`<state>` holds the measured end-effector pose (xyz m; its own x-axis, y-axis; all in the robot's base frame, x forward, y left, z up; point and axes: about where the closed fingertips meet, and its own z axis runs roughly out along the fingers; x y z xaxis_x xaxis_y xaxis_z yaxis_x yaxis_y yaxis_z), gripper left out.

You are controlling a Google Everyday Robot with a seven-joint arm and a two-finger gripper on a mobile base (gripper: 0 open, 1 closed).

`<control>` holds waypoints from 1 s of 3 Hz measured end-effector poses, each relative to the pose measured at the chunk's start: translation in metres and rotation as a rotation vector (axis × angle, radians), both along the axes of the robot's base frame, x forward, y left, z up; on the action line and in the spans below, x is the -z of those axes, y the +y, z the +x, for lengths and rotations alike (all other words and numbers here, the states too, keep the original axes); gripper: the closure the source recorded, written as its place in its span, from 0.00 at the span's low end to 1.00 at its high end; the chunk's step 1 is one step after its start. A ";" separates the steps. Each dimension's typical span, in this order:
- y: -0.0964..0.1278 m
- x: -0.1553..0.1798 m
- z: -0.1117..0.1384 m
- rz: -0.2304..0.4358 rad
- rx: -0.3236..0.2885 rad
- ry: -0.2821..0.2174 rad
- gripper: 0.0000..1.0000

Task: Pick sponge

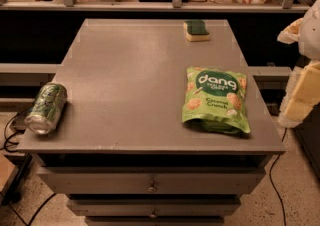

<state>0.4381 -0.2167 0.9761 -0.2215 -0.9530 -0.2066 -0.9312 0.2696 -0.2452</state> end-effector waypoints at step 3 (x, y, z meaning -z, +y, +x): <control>0.013 0.000 0.030 0.283 0.054 -0.087 0.00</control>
Offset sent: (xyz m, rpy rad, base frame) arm 0.0426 0.0024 0.0050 0.3594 -0.0915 -0.0903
